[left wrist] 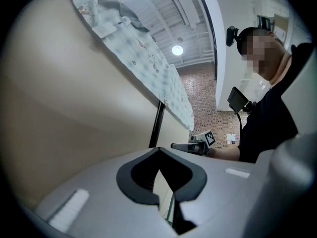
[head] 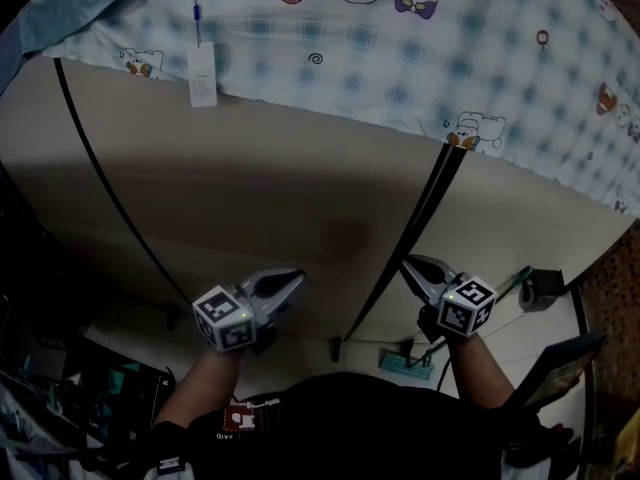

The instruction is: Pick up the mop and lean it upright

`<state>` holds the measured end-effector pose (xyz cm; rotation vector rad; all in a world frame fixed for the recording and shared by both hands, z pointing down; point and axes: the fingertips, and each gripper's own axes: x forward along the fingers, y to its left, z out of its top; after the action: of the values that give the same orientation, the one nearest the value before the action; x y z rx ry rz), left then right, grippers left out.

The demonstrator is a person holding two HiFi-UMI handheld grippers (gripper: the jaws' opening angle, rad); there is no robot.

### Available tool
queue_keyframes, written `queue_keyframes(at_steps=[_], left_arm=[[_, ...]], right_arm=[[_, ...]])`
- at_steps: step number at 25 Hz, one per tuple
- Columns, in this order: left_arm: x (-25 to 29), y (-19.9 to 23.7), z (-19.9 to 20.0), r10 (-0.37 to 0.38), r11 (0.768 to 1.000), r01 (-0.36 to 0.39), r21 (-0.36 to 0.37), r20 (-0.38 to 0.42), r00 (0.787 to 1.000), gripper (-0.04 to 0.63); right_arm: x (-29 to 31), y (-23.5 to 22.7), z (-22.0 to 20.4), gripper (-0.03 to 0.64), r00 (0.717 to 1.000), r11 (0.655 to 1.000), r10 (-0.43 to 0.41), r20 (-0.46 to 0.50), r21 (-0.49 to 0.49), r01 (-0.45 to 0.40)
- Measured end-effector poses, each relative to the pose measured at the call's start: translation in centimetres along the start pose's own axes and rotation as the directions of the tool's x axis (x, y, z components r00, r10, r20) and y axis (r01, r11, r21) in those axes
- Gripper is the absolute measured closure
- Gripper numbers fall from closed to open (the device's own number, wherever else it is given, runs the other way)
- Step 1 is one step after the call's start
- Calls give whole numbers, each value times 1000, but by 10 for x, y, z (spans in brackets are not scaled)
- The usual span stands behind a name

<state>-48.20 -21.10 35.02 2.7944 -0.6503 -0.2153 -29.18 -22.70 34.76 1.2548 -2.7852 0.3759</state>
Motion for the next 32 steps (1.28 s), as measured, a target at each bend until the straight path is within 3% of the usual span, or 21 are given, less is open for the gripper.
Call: queue_keyframes(at_steps=[7, 12, 16, 20, 26, 32], left_arm=[[54, -33, -13, -41, 999, 43, 33, -38, 998, 595], [113, -70, -30, 23, 998, -22, 51, -19, 1000, 595], [178, -116, -47, 37, 999, -37, 7, 41, 998, 595], [228, -152, -63, 53, 999, -52, -13, 34, 998, 595], [254, -173, -77, 43, 999, -43, 1, -7, 999, 595], [256, -170, -83, -22, 999, 24, 36, -35, 999, 595]], right_arm=[[-53, -41, -1, 601, 999, 999, -33, 20, 9, 33], [-108, -90, -3, 601, 1000, 1000, 20, 22, -8, -20], [-158, -135, -10, 601, 997, 997, 68, -31, -26, -69], [-191, -163, -8, 601, 992, 993, 113, -56, -34, -115], [-212, -180, -9, 601, 992, 992, 120, -49, -17, -121], [-217, -174, -13, 601, 996, 997, 77, -38, -7, -77]])
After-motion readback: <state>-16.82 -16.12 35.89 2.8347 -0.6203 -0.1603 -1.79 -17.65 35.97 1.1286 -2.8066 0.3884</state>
